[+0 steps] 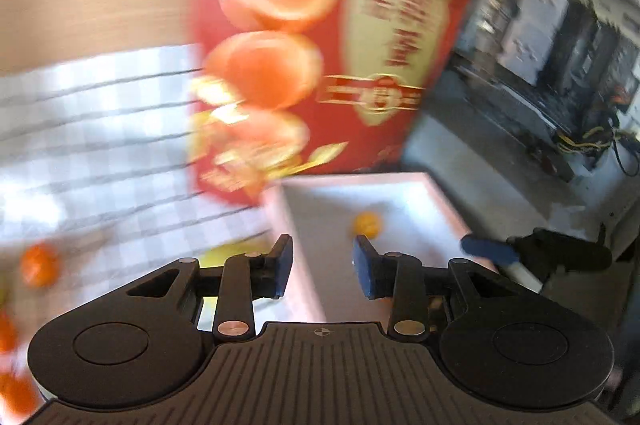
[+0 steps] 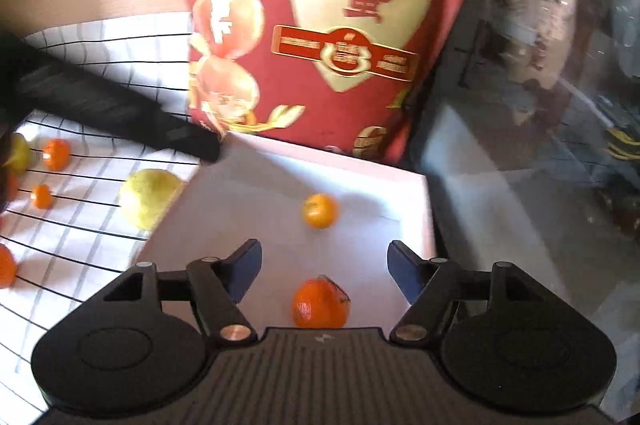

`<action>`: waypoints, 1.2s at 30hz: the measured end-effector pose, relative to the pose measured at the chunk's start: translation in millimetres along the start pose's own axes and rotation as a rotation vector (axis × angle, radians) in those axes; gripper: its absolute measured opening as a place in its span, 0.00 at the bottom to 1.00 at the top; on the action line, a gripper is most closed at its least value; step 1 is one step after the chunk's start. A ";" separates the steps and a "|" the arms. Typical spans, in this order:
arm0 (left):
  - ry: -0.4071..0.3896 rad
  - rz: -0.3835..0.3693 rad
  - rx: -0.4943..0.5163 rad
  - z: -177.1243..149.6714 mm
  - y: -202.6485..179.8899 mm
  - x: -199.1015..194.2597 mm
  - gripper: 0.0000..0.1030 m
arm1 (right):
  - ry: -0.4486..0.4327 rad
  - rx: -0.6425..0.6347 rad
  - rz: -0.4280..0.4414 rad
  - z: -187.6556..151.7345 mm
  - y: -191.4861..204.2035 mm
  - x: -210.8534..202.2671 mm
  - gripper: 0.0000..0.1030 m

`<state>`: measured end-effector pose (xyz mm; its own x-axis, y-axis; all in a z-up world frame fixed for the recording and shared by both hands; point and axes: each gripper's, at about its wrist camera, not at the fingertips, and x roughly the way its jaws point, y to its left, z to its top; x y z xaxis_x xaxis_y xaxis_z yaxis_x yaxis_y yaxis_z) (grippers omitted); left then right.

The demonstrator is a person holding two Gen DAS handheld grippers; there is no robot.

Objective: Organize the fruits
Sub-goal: 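Move both tools back toward the loose fruit on the cloth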

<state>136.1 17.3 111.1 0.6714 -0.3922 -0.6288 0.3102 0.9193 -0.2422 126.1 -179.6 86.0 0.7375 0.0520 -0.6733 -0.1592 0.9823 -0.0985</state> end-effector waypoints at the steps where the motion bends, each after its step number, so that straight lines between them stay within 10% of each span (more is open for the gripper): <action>1: -0.012 0.022 -0.044 -10.1 15.1 -15.5 0.37 | -0.004 -0.001 0.013 1.2 5.5 -1.2 0.70; 16: -0.100 0.460 -0.512 -141.8 193.7 -184.1 0.37 | 0.002 -0.191 0.295 -17.6 168.4 -40.3 0.74; 23: -0.088 0.445 -0.514 -171.2 206.6 -209.6 0.37 | 0.029 -0.253 0.402 -13.8 237.3 -35.1 0.74; 33: -0.035 0.344 -0.406 -173.5 196.3 -194.0 0.37 | 0.132 -0.221 0.339 -21.1 267.2 9.8 0.73; 36: -0.022 0.302 -0.368 -163.7 192.1 -179.4 0.37 | 0.139 -0.191 0.386 -23.9 257.0 8.0 0.46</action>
<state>-35.0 269.6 56.4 0.7104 -0.1024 -0.6964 -0.1577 0.9410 -0.2993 75.4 69.0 37.8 0.5076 0.3707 -0.7778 -0.5329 0.8444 0.0547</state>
